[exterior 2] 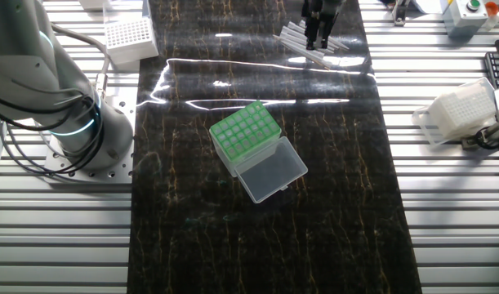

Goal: Insert a large pipette tip into the holder for large pipette tips

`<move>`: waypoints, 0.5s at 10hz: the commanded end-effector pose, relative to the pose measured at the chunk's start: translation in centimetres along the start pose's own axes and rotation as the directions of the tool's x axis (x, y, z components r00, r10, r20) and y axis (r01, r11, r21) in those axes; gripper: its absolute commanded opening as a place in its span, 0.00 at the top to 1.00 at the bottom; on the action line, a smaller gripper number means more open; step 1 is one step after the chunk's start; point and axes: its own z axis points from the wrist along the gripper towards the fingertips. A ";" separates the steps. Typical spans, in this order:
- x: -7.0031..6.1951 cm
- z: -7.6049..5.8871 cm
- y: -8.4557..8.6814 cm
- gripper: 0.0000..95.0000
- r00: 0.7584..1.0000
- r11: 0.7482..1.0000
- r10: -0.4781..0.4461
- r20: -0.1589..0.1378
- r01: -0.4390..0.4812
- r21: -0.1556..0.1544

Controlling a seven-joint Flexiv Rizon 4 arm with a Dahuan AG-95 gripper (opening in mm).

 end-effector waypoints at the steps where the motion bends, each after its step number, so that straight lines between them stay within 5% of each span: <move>1: 0.1 -0.1 -0.2 1.00 1.000 1.000 0.009 0.020 -0.010 0.023; 5: 0.1 -0.1 -0.2 1.00 1.000 1.000 -0.013 -0.009 0.013 0.024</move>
